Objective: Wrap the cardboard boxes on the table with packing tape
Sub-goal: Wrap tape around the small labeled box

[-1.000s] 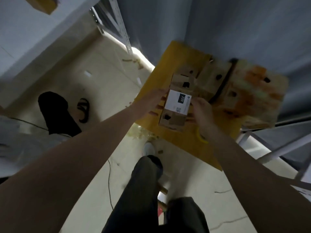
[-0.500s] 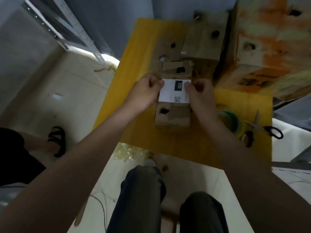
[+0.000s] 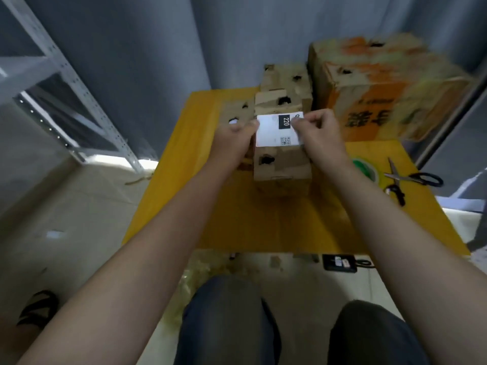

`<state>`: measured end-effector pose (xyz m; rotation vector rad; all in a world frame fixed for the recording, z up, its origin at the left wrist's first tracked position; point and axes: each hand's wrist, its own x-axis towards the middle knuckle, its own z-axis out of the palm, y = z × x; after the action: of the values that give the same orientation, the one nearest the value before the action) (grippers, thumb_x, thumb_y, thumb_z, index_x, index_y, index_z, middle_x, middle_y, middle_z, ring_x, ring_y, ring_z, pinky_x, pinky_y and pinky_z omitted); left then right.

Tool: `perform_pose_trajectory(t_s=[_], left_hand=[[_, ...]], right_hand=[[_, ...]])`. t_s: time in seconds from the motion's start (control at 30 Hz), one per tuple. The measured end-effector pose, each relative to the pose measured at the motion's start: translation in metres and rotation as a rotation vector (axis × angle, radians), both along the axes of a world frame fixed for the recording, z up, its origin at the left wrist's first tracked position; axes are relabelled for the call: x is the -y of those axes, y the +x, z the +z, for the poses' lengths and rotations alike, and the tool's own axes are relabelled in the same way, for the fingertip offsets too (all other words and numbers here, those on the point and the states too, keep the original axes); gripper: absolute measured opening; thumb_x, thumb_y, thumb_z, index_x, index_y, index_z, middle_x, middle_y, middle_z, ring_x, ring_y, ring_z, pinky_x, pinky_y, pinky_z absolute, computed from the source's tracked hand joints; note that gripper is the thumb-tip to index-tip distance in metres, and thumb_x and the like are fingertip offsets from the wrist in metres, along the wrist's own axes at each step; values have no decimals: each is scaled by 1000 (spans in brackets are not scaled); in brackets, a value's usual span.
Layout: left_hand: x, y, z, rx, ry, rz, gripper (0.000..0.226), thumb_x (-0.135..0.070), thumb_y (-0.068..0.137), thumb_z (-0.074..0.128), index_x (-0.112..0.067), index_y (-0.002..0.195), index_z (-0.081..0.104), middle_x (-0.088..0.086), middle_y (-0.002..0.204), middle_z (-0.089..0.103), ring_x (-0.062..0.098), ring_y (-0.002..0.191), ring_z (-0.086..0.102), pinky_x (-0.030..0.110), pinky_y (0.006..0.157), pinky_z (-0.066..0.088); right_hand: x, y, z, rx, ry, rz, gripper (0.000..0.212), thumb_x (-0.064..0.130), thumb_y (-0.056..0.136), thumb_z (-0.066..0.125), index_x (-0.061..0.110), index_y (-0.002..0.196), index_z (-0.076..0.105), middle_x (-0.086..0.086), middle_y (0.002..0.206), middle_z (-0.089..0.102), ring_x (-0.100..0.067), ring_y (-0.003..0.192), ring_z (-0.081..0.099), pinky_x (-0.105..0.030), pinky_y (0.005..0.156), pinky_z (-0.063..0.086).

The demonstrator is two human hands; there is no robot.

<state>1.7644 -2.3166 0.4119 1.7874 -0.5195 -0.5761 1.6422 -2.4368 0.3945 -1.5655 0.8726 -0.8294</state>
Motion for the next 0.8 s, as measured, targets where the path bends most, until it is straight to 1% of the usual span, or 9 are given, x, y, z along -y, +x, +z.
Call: perform_pose_trajectory(t_s=[0.1,0.2,0.3,0.37,0.47,0.53,0.6,0.73,0.8], left_hand=[[-19,-13,4,-186,-96,-81,18,-36,103,63,-20,106,72,-5,87,76,15,65,69,24,49,51],[-44,-23,6,-249,-151,-149,24,-40,101,67,-25,120,68,7,108,79,25,86,62,35,58,43],[-66,-32,17,-296,-156,-157,41,-37,96,73,-28,134,61,-6,89,81,13,74,77,30,57,60],[-76,-34,22,-303,-165,-145,48,-34,94,77,-28,137,58,-8,84,81,12,72,77,36,66,65],[-82,-35,24,-287,-217,-140,48,-32,91,80,-29,135,60,2,95,82,23,87,71,48,88,61],[-85,-38,25,-301,-263,-122,51,-30,90,82,-26,136,60,4,99,82,24,86,75,45,81,65],[-88,-44,25,-333,-315,-96,52,-27,90,82,-24,136,60,1,95,82,17,73,77,34,60,64],[-83,-49,20,-341,-377,-16,46,-22,89,83,-22,131,62,2,96,81,16,71,78,29,53,59],[-76,-50,18,-311,-385,21,42,-21,89,83,-21,126,62,5,103,79,16,71,78,29,51,58]], right_hand=[[-18,-19,13,3,26,-4,24,29,97,67,15,116,58,5,100,68,2,78,68,-12,52,47],[-44,-36,22,16,46,6,24,27,98,67,17,118,58,1,107,71,-7,85,72,-20,58,56],[-66,-47,32,20,28,36,23,24,99,67,19,120,59,2,110,70,-8,90,71,-24,67,60],[-78,-49,40,39,7,51,21,21,99,67,21,119,61,4,111,70,-9,92,71,-24,69,60],[-88,-54,46,50,-1,77,27,20,101,65,21,128,62,5,115,70,-8,91,72,-21,61,58],[-93,-58,46,46,2,115,35,23,101,65,25,136,59,9,114,70,-3,87,71,-16,57,56],[-97,-61,44,35,21,178,44,28,99,68,32,142,56,11,118,70,-6,93,71,-20,60,58],[-95,-59,33,44,97,316,59,28,94,74,38,148,51,7,127,72,-18,107,74,-41,90,62],[-90,-55,29,44,78,367,60,30,92,78,37,146,53,6,126,73,-17,109,74,-42,97,59]])
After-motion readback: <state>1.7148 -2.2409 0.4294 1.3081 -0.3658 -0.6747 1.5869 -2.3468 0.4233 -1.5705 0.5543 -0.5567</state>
